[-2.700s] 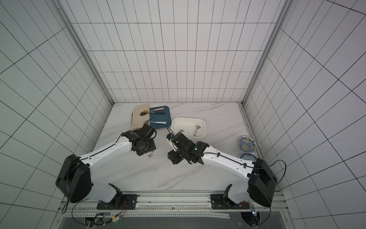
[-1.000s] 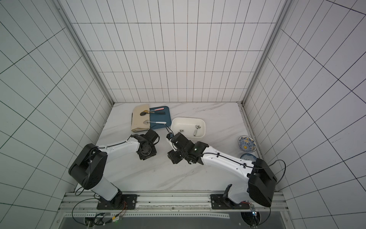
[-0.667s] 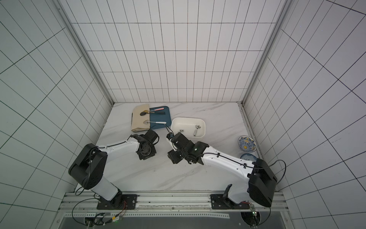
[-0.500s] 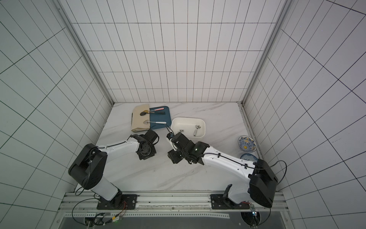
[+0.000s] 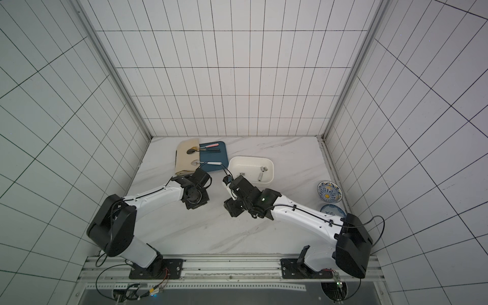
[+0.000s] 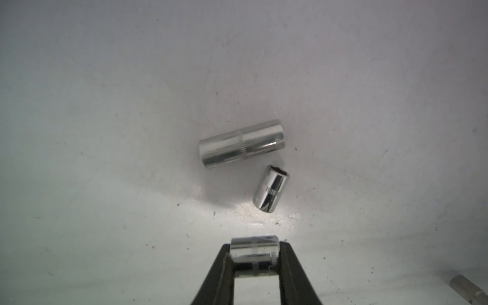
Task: Put the socket on the desktop into the storage box
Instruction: Pick up the socket head from the center of the board, then place the socket head in the storage box.
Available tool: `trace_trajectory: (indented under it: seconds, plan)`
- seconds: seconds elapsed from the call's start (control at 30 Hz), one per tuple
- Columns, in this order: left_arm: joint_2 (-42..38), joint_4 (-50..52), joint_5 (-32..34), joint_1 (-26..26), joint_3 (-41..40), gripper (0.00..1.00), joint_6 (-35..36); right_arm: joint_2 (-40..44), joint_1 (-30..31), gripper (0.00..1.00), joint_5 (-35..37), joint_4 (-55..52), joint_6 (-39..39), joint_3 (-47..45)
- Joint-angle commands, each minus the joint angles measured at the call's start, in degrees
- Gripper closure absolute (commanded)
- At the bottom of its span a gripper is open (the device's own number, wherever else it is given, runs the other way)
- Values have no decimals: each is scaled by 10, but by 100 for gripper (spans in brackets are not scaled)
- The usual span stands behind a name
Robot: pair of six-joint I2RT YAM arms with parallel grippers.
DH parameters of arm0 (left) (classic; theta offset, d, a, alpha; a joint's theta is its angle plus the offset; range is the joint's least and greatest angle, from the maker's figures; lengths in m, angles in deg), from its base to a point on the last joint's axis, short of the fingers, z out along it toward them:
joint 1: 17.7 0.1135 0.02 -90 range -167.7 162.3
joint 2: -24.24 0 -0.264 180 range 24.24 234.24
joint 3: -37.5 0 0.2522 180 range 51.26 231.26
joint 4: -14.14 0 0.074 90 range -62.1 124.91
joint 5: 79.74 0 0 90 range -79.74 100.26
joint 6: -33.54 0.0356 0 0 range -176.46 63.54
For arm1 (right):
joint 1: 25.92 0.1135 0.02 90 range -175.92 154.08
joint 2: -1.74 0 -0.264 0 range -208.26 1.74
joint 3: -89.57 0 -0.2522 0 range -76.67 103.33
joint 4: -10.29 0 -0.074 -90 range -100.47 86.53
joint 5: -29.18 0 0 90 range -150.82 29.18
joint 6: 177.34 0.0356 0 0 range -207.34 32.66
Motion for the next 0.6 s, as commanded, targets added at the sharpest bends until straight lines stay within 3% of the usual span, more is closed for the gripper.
trace_trajectory:
  seconds: [0.0, 0.57]
  plan:
    - [-5, 7, -8, -3, 34, 73, 9, 19, 1, 41, 14, 1, -5, -5]
    - [108, 37, -28, -28, 238, 73, 36, 81, -53, 40, -22, -15, -15, -31]
